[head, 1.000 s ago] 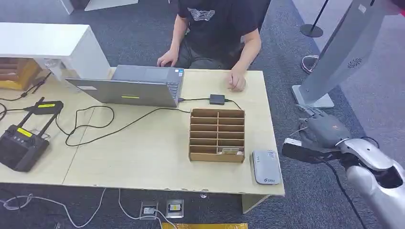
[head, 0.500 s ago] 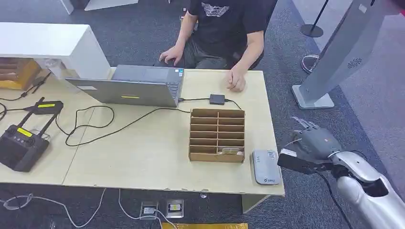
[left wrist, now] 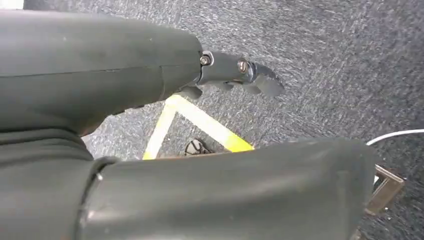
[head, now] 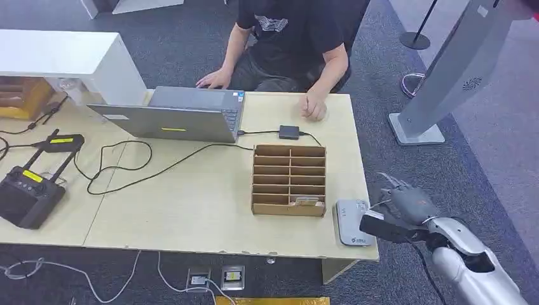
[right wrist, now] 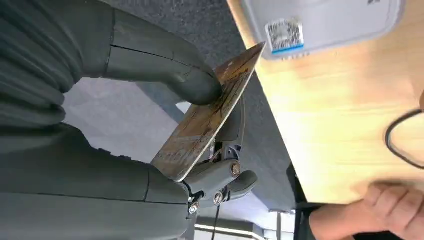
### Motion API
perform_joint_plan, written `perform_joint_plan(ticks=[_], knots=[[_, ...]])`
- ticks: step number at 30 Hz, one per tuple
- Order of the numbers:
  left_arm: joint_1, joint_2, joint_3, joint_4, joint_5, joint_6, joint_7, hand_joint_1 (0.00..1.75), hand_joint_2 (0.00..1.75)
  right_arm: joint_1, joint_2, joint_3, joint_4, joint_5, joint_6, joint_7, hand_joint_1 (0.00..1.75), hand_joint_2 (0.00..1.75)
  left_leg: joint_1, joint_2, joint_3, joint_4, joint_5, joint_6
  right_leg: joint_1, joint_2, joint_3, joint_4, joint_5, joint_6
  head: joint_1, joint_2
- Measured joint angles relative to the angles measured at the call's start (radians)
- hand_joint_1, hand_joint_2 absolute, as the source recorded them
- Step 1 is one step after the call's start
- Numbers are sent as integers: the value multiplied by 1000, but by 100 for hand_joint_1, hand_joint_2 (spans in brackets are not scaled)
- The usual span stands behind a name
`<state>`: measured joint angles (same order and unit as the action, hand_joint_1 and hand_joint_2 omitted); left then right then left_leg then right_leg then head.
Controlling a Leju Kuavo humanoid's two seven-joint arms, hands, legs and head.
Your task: Pass the card to the sensor for recognition and then transmit it.
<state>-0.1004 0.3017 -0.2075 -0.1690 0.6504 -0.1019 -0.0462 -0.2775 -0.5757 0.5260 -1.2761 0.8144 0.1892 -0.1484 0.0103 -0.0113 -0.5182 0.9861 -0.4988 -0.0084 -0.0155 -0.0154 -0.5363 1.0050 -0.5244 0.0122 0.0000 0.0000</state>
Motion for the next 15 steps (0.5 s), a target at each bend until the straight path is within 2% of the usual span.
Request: perform_joint_plan(ticks=[15], knots=[[-1,0,0,0,8,14,0,0,0,26,71,0,1,26,18,6,175,175,0,0,0,0,0,0,0,0,0,0,0,0,0,0]])
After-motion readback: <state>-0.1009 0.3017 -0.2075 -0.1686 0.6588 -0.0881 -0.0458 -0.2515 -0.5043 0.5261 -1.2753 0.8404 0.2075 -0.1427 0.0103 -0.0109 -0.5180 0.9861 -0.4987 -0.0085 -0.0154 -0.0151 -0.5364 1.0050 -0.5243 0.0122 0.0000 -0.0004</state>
